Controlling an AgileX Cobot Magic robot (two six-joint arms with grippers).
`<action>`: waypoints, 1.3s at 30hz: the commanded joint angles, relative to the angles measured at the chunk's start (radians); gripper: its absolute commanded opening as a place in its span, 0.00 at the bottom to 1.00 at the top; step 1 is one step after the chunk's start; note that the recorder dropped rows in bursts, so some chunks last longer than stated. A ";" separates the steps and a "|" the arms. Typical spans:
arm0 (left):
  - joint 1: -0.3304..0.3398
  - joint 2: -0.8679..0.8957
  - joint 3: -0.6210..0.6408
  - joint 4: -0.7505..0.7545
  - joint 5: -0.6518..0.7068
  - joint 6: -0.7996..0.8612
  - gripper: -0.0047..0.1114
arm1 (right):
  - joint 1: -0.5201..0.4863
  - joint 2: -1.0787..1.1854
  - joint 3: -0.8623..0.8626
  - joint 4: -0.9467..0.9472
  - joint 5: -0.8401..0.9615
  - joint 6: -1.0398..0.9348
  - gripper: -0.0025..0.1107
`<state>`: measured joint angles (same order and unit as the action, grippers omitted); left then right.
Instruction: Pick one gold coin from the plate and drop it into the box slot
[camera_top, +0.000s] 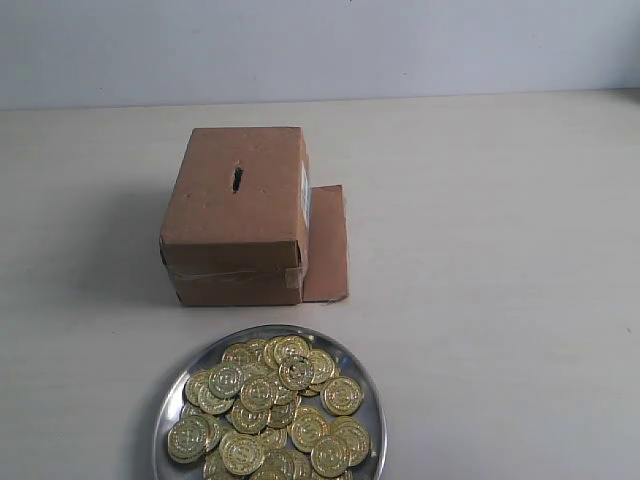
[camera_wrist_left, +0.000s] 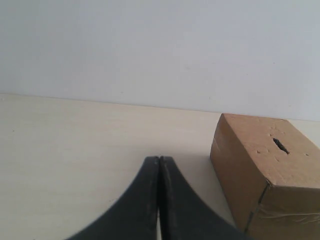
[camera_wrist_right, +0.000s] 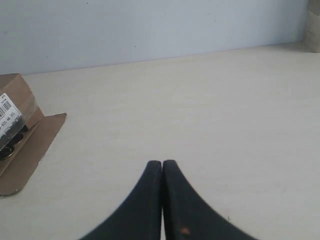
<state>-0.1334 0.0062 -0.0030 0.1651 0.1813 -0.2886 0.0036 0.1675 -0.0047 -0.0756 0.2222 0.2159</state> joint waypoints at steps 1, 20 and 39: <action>-0.007 -0.006 0.003 0.005 -0.011 -0.003 0.04 | -0.004 -0.080 0.005 -0.006 -0.014 -0.008 0.02; -0.007 -0.006 0.003 0.005 -0.011 -0.003 0.04 | -0.004 -0.168 0.005 -0.010 -0.014 -0.005 0.02; -0.007 -0.006 0.003 0.005 -0.011 -0.003 0.04 | -0.004 -0.168 0.005 -0.010 -0.048 -0.005 0.02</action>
<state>-0.1334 0.0062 -0.0030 0.1651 0.1813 -0.2886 0.0036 0.0054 -0.0047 -0.0756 0.1933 0.2141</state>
